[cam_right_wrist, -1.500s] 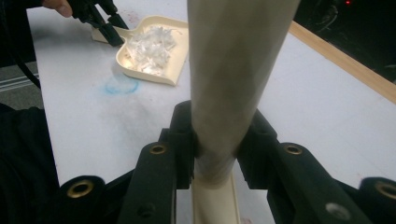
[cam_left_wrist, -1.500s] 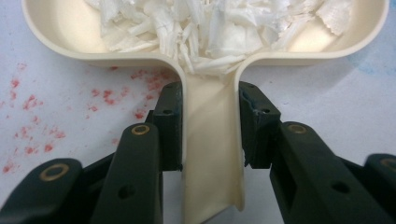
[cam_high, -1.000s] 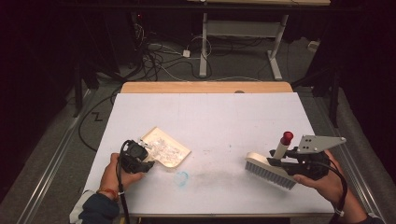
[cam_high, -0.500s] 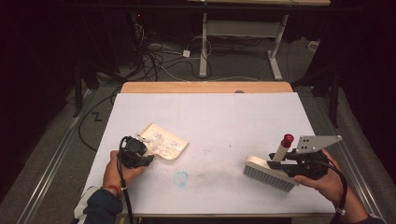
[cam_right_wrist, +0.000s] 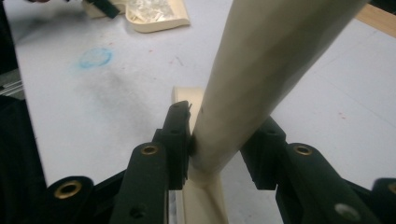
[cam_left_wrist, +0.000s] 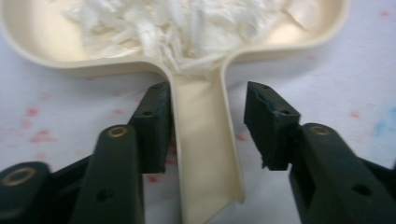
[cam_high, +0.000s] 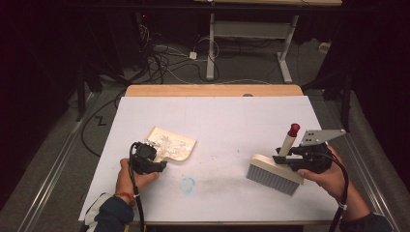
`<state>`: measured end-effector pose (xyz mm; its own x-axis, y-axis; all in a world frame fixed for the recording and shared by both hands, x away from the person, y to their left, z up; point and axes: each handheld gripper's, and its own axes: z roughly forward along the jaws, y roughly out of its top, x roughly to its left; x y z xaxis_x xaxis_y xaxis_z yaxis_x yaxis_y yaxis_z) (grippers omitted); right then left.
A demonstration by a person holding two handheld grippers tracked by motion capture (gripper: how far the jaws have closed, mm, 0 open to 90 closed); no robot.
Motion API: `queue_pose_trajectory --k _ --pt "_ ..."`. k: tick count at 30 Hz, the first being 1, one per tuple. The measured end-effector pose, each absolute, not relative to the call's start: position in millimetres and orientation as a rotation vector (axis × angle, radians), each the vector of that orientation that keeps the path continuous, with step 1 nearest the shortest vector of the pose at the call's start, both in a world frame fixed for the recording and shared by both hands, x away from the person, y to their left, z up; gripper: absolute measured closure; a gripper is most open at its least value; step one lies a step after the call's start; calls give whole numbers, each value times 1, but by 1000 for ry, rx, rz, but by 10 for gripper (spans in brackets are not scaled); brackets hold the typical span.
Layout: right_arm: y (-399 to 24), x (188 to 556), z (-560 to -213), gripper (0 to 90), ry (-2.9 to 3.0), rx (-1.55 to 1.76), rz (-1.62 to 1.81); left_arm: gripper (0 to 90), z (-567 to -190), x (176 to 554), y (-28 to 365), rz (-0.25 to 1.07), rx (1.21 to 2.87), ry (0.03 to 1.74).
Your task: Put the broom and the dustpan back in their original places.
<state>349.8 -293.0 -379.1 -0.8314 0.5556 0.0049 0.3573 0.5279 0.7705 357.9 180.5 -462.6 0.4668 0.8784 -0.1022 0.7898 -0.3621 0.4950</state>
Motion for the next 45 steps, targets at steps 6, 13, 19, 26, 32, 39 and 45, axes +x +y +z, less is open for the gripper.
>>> queue_pose_trajectory --k 6,13,19,26,32,39,45 --pt "-287 375 -382 589 2456 868 1114 405 -458 339 167 234 2271 1320" --pt "-272 407 -390 574 2390 951 1044 342 -455 322 178 359 2301 1139" --pt "-258 422 -398 564 2324 988 1006 245 -457 307 199 538 2190 1026" --pt "-255 434 -396 510 2169 1049 1046 197 -457 304 199 618 2160 962" --pt "-260 431 -391 488 2068 1035 1103 191 -458 303 196 631 2166 930" --pt "-258 425 -391 421 2013 976 1134 186 -460 301 194 648 2173 909" --pt "-254 418 -389 349 1979 949 1140 186 -462 300 194 673 2169 917"
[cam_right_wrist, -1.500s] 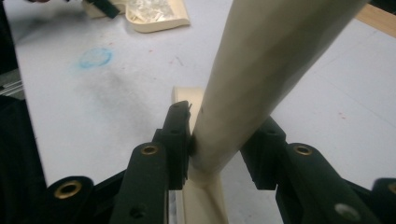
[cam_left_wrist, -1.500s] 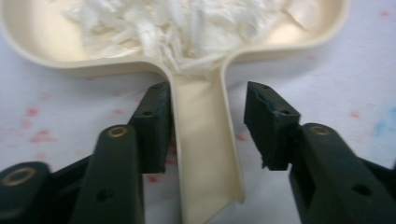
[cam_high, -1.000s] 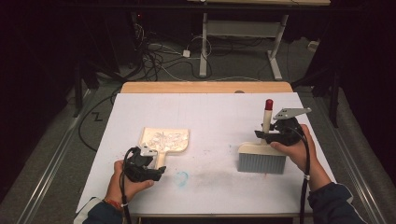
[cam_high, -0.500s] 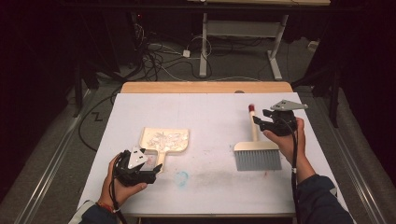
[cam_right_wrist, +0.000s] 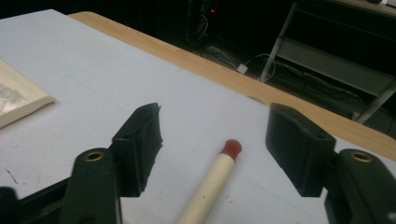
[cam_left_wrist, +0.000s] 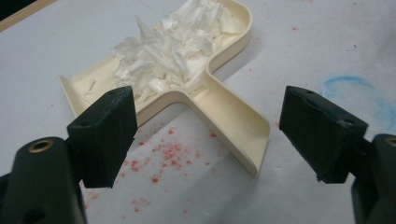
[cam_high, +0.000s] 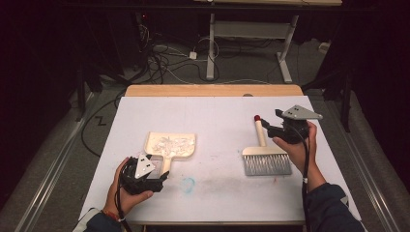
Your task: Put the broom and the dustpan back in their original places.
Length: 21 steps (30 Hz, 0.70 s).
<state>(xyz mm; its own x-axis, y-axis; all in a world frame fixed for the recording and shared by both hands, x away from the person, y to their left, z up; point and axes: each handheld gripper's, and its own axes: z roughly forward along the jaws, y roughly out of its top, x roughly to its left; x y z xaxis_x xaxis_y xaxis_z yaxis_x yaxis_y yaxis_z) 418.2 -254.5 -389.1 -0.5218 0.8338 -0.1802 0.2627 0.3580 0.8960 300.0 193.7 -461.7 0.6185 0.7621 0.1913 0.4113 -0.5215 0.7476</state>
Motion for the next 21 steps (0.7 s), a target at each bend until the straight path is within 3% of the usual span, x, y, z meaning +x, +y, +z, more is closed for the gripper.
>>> queue_pose_trajectory --k 7,21 --pt "-253 409 -385 239 1942 959 1150 186 -465 298 193 686 2172 914" --pt "-253 389 -378 219 1909 878 1190 186 -466 296 192 701 2191 888"
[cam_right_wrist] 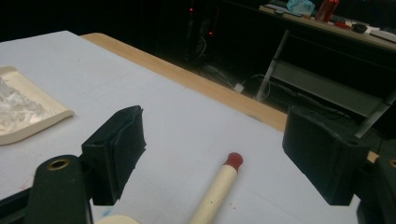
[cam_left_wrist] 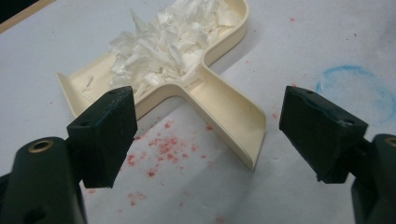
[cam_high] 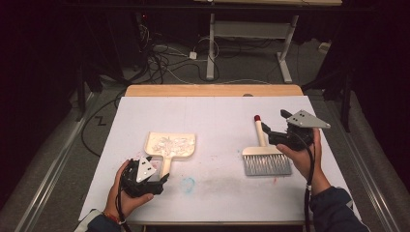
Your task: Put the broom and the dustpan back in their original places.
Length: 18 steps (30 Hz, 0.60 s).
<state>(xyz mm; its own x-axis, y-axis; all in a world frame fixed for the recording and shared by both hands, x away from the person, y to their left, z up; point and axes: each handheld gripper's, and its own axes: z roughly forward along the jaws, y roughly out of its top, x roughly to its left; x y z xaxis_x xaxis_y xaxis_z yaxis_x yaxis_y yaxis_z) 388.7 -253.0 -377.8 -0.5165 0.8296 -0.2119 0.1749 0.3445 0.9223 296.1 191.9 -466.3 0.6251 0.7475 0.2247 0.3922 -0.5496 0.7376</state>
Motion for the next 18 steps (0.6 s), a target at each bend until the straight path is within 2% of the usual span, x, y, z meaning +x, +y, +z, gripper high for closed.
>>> queue_pose_trajectory --k 18 --pt "-259 359 -367 236 1915 828 1211 185 -465 294 191 724 2194 907"
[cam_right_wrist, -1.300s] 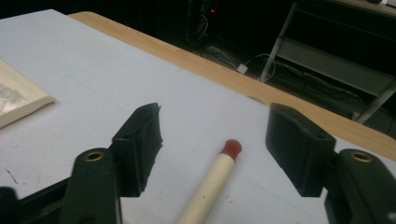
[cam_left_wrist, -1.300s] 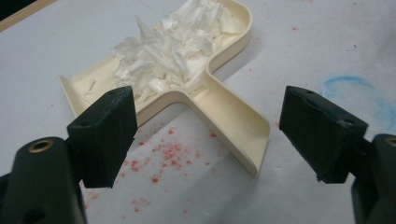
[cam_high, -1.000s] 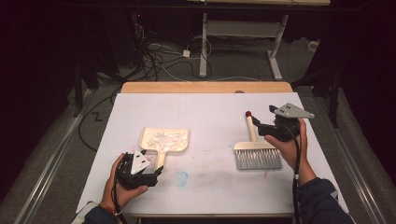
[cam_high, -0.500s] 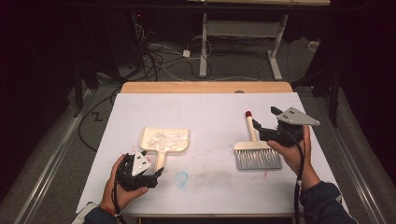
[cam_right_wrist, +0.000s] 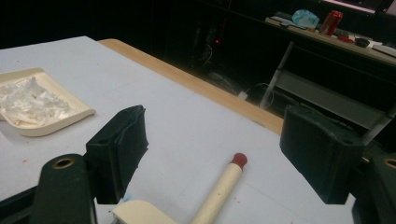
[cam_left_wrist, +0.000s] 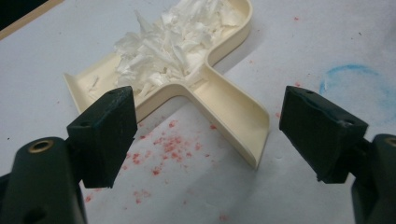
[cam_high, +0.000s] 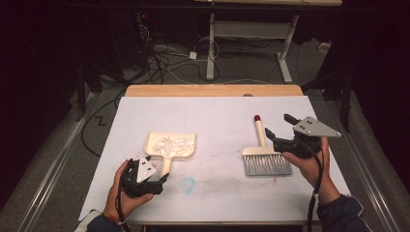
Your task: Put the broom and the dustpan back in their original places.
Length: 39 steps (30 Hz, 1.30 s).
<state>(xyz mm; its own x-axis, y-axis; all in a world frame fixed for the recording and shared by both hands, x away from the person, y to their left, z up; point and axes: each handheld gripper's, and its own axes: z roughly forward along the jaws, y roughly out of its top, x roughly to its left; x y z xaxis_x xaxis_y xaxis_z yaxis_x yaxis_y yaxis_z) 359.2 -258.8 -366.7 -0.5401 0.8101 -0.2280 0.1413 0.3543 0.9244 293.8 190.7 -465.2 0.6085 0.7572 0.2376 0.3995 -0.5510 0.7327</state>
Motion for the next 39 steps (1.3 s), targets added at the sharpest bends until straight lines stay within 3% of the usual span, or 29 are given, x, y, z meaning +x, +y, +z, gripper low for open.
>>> queue_pose_trajectory --k 39 --pt "-284 304 -385 238 1962 716 1172 186 -466 294 184 749 2224 856"
